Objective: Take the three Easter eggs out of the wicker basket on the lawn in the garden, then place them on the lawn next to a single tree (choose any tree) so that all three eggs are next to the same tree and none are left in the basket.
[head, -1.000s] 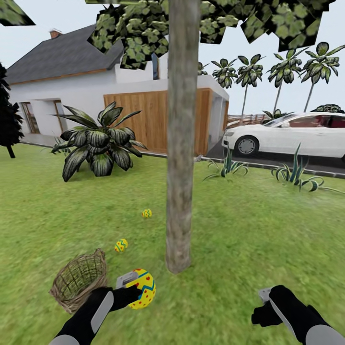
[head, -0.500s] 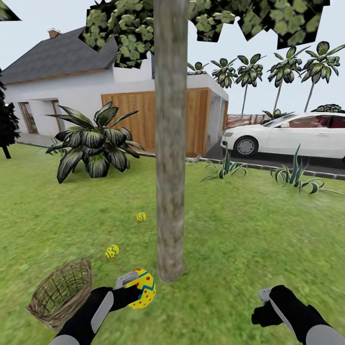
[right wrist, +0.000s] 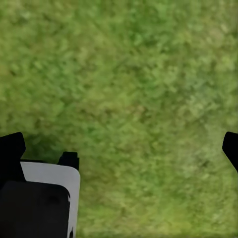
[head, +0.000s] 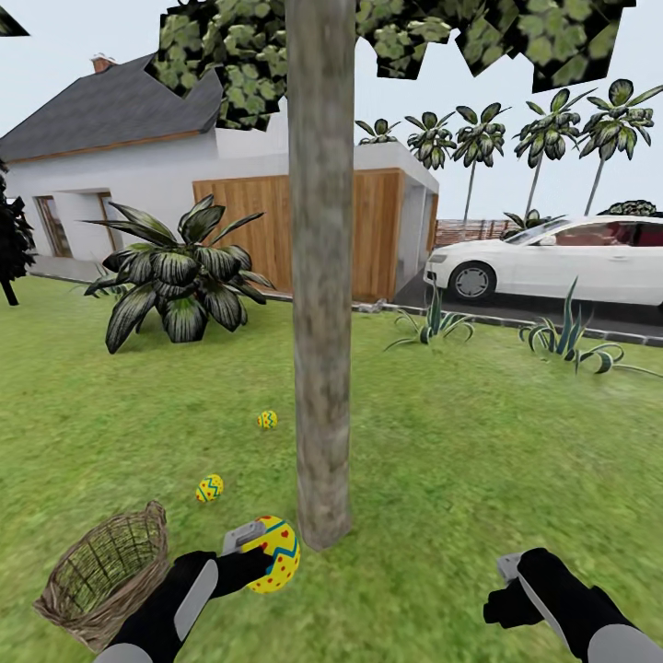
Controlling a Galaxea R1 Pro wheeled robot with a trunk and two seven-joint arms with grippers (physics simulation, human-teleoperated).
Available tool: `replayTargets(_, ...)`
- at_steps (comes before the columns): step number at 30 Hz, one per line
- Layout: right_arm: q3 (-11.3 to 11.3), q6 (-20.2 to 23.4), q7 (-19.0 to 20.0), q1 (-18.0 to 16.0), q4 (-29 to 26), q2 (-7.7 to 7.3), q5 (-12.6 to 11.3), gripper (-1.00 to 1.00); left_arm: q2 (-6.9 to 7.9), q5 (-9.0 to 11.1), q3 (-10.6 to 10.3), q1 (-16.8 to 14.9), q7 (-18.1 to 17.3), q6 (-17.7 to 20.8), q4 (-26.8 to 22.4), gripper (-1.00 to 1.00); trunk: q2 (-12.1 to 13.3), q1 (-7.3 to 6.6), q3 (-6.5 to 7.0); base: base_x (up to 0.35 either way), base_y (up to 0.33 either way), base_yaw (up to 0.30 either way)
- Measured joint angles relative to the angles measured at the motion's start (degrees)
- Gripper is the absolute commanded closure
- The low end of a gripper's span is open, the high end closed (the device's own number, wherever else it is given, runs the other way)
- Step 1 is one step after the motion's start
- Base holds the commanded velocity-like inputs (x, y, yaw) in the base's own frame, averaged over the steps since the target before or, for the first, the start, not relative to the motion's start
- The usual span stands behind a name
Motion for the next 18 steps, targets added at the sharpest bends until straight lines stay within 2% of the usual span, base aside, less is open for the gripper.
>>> replayTargets(18,0.00,-0.01,0.00,0.02,0.01,-0.25,0.00,-1.00,0.00,0.04,0.06,0.02,0.09,-0.02,-0.07,1.00,-6.79,3.74,-3.01,0.000,0.000,0.000)
